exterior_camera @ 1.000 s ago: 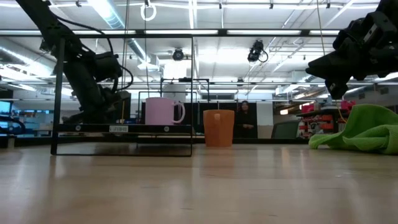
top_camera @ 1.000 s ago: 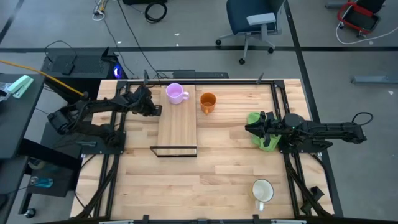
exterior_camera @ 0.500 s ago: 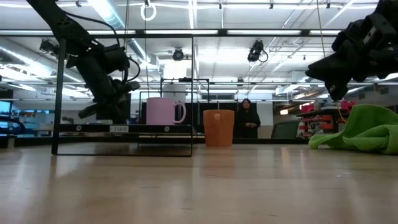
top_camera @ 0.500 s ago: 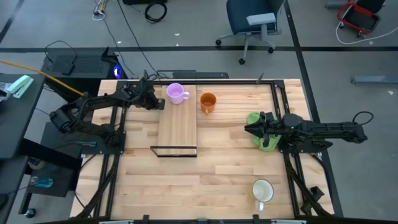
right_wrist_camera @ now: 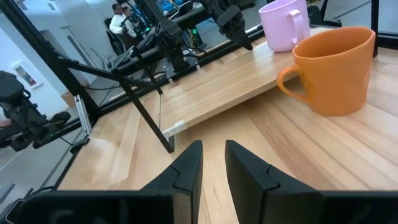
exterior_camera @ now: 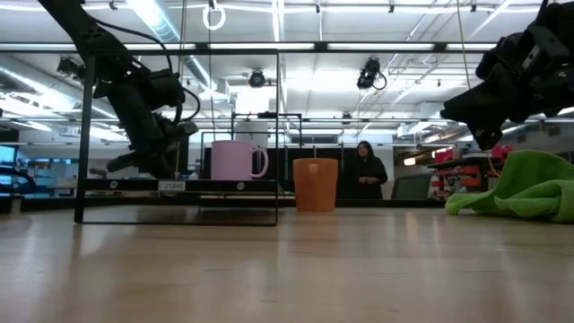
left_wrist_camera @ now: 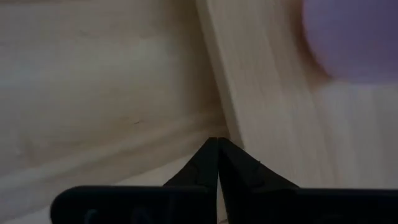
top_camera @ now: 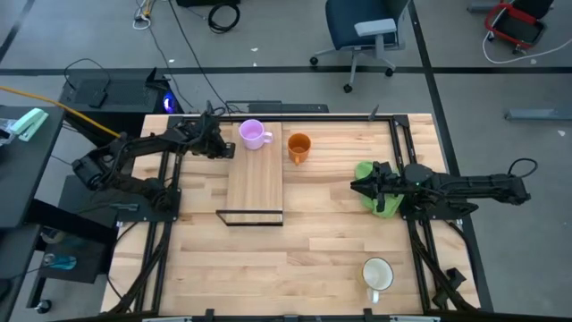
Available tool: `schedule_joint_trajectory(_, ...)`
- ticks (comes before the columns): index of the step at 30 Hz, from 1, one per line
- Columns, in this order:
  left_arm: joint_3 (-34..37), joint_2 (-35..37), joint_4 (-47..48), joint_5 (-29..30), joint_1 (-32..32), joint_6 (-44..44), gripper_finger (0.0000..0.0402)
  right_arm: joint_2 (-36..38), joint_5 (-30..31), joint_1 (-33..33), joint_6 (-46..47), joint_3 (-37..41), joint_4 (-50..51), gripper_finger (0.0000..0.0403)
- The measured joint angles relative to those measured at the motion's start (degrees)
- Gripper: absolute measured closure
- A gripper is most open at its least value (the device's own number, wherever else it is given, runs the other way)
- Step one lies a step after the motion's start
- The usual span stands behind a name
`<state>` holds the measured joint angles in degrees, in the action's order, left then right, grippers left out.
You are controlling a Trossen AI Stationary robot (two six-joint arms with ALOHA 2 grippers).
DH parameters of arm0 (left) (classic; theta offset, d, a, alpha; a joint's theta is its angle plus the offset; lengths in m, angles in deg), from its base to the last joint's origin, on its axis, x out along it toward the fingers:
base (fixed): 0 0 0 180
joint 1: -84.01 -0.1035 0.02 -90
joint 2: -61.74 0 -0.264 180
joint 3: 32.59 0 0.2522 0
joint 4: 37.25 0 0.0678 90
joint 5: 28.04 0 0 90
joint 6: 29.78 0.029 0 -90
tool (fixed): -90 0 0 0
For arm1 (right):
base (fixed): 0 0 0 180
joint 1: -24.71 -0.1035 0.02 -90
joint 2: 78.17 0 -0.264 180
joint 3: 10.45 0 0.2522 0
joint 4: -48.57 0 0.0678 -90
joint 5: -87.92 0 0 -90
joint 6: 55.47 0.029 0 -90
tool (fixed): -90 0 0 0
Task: Stack small to large cups/mugs on shelf
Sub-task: Adjust the shelf
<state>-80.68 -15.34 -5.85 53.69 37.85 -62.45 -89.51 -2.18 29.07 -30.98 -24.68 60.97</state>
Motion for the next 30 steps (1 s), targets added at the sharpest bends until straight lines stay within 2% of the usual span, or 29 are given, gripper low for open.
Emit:
schedule_joint_trajectory(8, 0.00, -4.47, -3.30, -0.85, 1.39, -0.12, 0.0392, 0.00, 0.02, 0.00, 0.03, 0.00, 0.01, 0.0326)
schedule_joint_trajectory(13, 0.00, -4.75, -3.64, -0.96, 1.38, 0.14, 0.0379, 0.00, 0.00, 0.00, 0.40, -0.02, 0.00, 0.0326)
schedule_joint_trajectory(22, 0.00, -4.79, -3.84, -0.98, 1.19, 0.68, 0.0393, 0.00, 0.02, 0.00, 0.38, 0.00, 0.00, 0.0326)
schedule_joint_trajectory(30, 0.02, -3.98, -3.58, -1.18, -0.50, 2.17, 0.0368, 0.00, 0.02, 0.00, 0.42, 0.00, 0.00, 0.0326)
